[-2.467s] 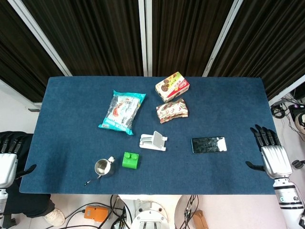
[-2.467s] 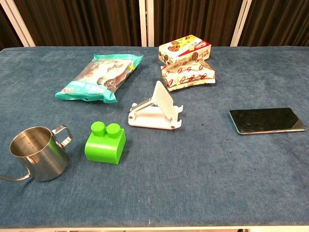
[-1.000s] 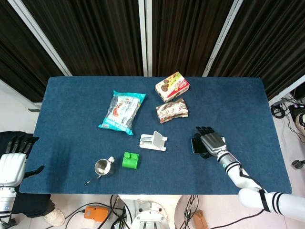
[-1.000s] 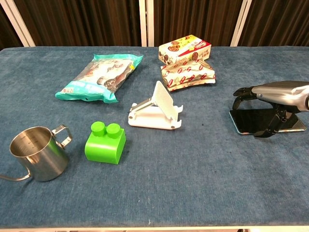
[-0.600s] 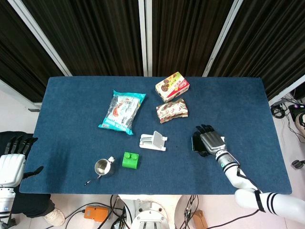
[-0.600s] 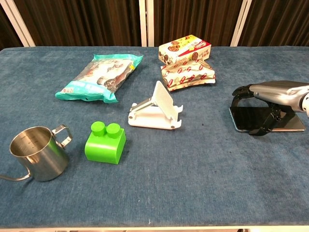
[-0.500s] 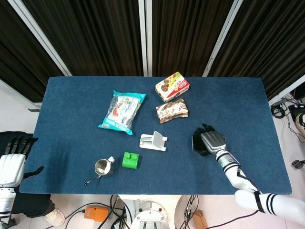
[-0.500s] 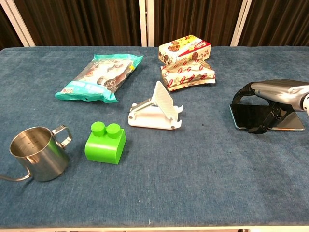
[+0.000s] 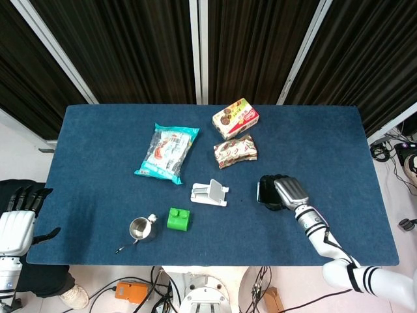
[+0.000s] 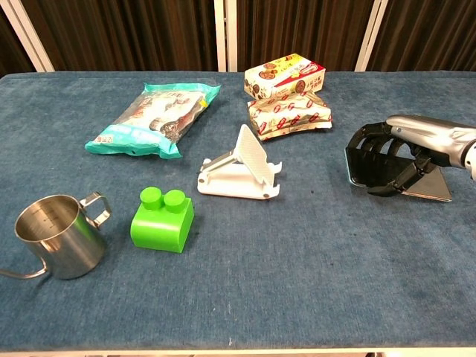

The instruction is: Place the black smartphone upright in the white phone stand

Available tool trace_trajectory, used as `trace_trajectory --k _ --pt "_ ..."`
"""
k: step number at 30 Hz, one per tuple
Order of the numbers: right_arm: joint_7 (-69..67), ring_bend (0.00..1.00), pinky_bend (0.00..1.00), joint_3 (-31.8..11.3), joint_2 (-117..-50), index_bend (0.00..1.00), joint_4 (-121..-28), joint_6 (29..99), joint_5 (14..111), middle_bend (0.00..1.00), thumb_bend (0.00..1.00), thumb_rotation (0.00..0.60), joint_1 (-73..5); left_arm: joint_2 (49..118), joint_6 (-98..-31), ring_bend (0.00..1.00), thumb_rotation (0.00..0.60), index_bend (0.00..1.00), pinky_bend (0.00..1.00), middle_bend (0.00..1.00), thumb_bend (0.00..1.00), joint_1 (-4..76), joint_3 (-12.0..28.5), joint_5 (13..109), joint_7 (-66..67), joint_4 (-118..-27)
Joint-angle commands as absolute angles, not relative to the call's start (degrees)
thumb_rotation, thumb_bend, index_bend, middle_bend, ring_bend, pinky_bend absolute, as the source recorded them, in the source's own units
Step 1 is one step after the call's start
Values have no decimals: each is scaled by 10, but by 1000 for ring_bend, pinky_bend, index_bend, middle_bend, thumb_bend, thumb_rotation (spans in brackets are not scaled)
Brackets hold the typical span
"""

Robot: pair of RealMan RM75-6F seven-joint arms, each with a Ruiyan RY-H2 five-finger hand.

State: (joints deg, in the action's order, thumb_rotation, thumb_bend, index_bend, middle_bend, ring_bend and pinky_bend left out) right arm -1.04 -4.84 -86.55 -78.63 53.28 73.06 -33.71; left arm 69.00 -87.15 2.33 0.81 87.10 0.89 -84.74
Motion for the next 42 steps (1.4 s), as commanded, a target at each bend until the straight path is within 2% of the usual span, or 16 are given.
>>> trace_trajectory --k 1,11,15,19,28,36,42 --pt "-61 348 446 -46 -870 660 -769 546 768 456 436 600 -333 690 -872 48 600 147 0 155 19 23 8 872 9 -848" --pt "-266 349 457 -69 -825 664 -823 609 875 462 434 600 -349 683 -875 49 600 147 0 155 19 22 8 873 10 -855" --pt "-337 349 460 -89 -835 663 -841 628 886 462 436 600 -362 681 -878 49 600 147 0 155 19 19 8 873 9 -857" --pt "-394 349 461 -100 -871 658 -837 640 885 462 436 600 -372 681 -878 49 600 147 0 155 19 18 8 870 9 -858" --pt "-385 349 450 -123 -1000 656 -793 697 852 462 435 600 -366 680 -870 49 600 147 0 155 19 23 11 869 7 -857" --pt "-385 346 418 -139 -1064 640 -751 703 838 462 435 600 -378 679 -869 49 600 147 0 155 19 26 12 869 1 -854" --pt "-387 335 409 -146 -1087 630 -730 707 836 461 435 600 -383 680 -867 49 600 147 0 155 19 26 12 867 -4 -848"
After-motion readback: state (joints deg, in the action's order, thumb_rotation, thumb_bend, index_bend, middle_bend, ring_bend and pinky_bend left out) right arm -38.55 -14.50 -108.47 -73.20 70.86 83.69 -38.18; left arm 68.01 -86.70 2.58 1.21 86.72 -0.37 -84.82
